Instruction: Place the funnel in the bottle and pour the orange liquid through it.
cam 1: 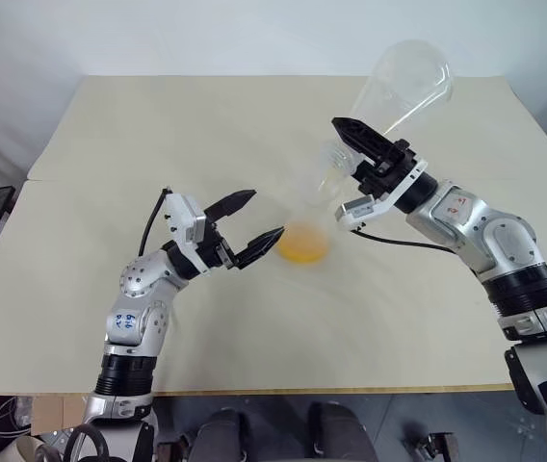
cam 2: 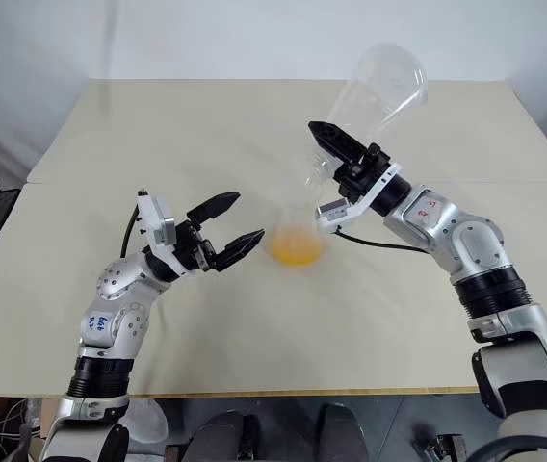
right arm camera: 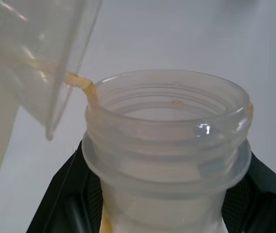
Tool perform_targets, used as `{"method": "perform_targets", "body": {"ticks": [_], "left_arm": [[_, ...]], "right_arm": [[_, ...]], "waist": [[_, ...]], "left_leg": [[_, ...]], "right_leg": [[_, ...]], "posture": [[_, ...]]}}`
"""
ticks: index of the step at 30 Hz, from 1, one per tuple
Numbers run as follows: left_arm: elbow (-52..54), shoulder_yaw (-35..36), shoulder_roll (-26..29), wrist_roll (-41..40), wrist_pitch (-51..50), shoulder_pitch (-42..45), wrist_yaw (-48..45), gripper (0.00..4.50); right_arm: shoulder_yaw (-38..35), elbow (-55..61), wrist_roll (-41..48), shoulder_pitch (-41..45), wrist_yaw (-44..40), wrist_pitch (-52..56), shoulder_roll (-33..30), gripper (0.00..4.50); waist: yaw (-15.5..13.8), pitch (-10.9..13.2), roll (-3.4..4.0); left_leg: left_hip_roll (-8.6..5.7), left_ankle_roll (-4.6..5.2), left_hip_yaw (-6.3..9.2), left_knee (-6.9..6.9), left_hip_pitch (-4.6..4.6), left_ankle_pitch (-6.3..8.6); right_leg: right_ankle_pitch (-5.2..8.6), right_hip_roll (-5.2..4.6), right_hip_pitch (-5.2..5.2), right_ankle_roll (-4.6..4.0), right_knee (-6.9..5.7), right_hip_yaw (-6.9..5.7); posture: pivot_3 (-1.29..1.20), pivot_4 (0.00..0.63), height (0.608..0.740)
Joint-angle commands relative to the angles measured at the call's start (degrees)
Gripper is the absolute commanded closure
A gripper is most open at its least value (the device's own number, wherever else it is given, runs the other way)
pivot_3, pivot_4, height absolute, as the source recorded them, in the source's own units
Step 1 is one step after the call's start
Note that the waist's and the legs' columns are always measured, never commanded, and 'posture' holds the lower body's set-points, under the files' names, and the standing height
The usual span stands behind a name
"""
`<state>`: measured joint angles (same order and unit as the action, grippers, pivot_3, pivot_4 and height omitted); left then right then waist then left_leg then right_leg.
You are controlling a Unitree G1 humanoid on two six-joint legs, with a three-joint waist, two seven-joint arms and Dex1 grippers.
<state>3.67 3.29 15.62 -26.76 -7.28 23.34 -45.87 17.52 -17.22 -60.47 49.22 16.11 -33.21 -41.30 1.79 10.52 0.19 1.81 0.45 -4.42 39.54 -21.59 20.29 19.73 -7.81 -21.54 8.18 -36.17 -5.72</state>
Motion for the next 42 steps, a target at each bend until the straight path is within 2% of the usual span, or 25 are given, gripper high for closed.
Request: {"method": "perform_targets", "body": {"ticks": [1, 4, 6, 13, 16, 19, 22, 26, 28, 32, 42], "left_arm": [[1.74, 0.37, 0.30, -0.53, 1.17, -0.26, 0.00, 0.00], [2.00, 0.44, 0.51, -0.63, 0.93, -0.44, 0.02, 0.00], [2.47, 0.49, 0.89, -0.75, 0.48, -0.76, -0.02, 0.00], [3.72, 0.82, 2.43, -1.45, -1.05, -1.57, -0.46, 0.00], [4.19, 0.83, 3.09, -1.79, -1.82, -1.59, -0.61, 0.00], [4.57, 0.81, 3.64, -2.09, -2.54, -1.57, -0.70, 0.00], [4.93, 0.93, 4.23, -2.45, -3.23, -1.75, -0.97, 0.00], [5.02, 0.66, 4.69, -2.77, -4.17, -1.44, -1.41, 0.00], [4.86, 0.46, 4.86, -2.83, -4.41, -1.08, -1.65, 0.00], [4.56, 0.41, 5.06, -2.92, -4.73, -0.32, -1.99, 0.00], [4.77, 0.11, 4.69, -2.85, -4.78, -0.44, -1.85, 0.00]], "right_arm": [[-1.86, 3.26, 2.93, 0.53, -0.15, 0.79, 0.21, 1.98], [-3.01, 3.41, 6.60, -0.06, -2.47, 1.65, 0.95, 1.98], [-4.59, 2.75, 14.51, -0.97, -7.51, 2.50, 2.46, 1.98], [-9.07, 5.23, 33.51, -4.29, -20.11, 6.70, 4.55, 1.98], [-14.42, 9.08, 50.07, -6.54, -28.72, 16.09, 7.37, 1.98], [-20.97, 13.67, 66.00, -9.21, -36.44, 30.72, 9.16, 1.98], [-27.57, 15.79, 74.50, -11.71, -38.09, 45.87, 8.14, 1.98], [-37.51, 14.27, 84.35, -14.77, -40.15, 53.35, 7.31, 1.98], [-41.75, 13.33, 87.73, -16.69, -40.81, 54.82, 7.16, 1.98], [-44.90, 15.21, 91.10, -21.21, -43.60, 56.11, 6.87, 1.98], [-45.16, 21.60, 91.90, -32.51, -46.02, 52.60, 9.47, 1.98]], "waist": [[-0.02, 0.00, 0.00], [-0.03, 0.00, 0.00], [-0.02, 0.00, 0.00], [-0.11, 0.00, 0.00], [-0.07, 0.00, 0.00], [-0.15, 0.00, 0.00], [-0.48, 0.00, 0.00], [-1.17, 0.00, 0.00], [-1.43, 0.00, 0.01], [-1.65, 0.00, 0.00], [-1.75, 0.00, 0.01]], "left_leg": [[0.00, 0.00, 0.00, 0.00, 0.00, 0.00], [0.00, 0.00, 0.01, 0.00, 0.00, 0.00], [0.00, 0.00, 0.01, 0.00, 0.00, 0.00], [0.04, 0.01, 0.10, 0.00, 0.00, 0.00], [0.04, 0.01, 0.14, 0.00, 0.00, 0.00], [0.05, 0.02, 0.19, 0.01, 0.00, 0.00], [0.06, 0.03, 0.37, 0.03, -0.01, -0.01], [-0.04, 0.07, 0.41, 0.03, -0.03, 0.00], [-0.12, 0.07, 0.32, 0.02, -0.04, 0.00], [-0.12, 0.06, 0.30, 0.01, -0.03, 0.00], [-0.12, 0.06, 0.17, 0.00, -0.03, -0.01]], "right_leg": [[0.00, 0.00, 0.00, 0.00, 0.00, 0.00], [0.00, 0.00, 0.00, 0.00, 0.00, 0.00], [0.00, 0.00, 0.00, 0.00, 0.00, 0.00], [0.00, -0.03, 0.06, 0.00, 0.01, -0.07], [0.00, -0.03, 0.08, 0.00, 0.01, -0.10], [0.00, -0.03, 0.10, 0.00, -0.01, -0.13], [0.00, -0.10, 0.21, 0.00, -0.02, -0.24], [0.00, -0.16, 0.26, 0.00, 0.03, -0.31], [0.00, -0.12, 0.24, 0.00, 0.09, -0.30], [0.00, -0.02, 0.22, 0.00, 0.12, -0.29], [0.00, 0.00, 0.19, 0.00, 0.15, -0.21]], "posture": [[0.00, 0.150, 0.740], [0.00, 0.150, 0.740], [0.00, 0.150, 0.740], [0.00, 0.150, 0.740], [0.00, 0.150, 0.740], [0.00, 0.150, 0.740], [0.00, 0.150, 0.740], [0.00, 0.150, 0.740], [0.00, 0.150, 0.740], [0.00, 0.150, 0.740], [0.00, 0.150, 0.740]]}}
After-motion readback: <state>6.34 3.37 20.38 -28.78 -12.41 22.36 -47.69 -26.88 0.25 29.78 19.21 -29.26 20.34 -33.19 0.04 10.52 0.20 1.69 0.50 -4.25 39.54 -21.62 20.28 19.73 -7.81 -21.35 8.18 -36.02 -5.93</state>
